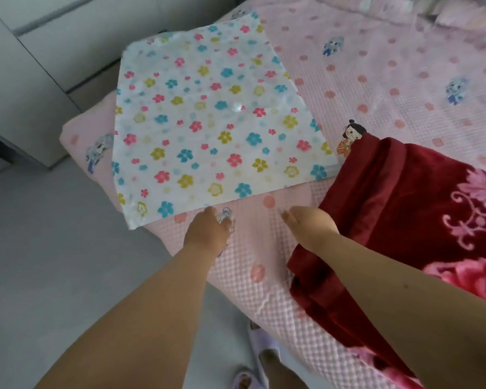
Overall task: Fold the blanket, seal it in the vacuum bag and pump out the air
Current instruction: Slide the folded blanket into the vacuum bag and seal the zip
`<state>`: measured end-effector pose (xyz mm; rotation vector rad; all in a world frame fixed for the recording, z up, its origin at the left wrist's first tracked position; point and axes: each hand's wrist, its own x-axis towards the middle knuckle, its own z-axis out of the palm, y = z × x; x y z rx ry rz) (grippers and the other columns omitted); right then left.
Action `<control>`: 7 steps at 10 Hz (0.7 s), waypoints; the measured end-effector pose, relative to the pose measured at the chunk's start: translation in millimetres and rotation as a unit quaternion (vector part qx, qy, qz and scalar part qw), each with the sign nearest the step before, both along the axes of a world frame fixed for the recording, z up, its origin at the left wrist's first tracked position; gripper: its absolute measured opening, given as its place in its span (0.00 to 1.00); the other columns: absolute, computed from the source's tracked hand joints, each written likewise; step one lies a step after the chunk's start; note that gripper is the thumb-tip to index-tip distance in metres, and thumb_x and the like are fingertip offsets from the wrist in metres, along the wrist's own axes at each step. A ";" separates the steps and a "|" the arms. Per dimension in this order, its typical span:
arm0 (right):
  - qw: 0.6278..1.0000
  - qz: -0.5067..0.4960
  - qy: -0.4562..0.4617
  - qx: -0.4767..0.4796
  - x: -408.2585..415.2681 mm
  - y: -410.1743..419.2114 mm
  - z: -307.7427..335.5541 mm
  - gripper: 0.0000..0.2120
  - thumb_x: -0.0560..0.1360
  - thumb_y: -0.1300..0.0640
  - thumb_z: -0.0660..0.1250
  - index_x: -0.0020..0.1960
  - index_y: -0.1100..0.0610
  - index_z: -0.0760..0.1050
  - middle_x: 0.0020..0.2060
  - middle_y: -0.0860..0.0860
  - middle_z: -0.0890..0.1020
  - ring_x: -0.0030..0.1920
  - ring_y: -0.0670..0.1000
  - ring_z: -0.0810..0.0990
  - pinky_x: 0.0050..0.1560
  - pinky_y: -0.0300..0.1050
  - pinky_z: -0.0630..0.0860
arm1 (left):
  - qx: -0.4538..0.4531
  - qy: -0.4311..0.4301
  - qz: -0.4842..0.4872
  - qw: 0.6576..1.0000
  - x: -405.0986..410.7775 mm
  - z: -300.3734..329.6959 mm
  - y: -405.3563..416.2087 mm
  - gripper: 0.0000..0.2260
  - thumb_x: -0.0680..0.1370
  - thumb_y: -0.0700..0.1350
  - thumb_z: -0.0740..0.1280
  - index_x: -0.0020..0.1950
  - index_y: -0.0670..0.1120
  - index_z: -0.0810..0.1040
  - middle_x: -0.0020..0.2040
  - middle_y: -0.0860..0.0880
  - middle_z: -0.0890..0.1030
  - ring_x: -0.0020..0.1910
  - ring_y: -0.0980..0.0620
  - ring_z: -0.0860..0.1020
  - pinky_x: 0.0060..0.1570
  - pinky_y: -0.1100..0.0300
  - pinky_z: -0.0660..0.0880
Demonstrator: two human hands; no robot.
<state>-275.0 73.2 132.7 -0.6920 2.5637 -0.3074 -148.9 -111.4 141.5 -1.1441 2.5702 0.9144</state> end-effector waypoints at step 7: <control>0.910 -0.368 -0.078 -0.172 -144.7 -179.9 -109.3 0.26 0.77 0.50 0.60 0.74 0.50 0.58 0.68 0.58 0.65 0.65 0.60 0.67 0.63 0.51 0.68 | -0.265 -0.199 -0.335 0.882 -77.2 -114.3 -141.6 0.26 0.81 0.39 0.56 0.77 0.40 0.51 0.74 0.38 0.64 0.64 0.37 0.74 0.51 0.48 0.77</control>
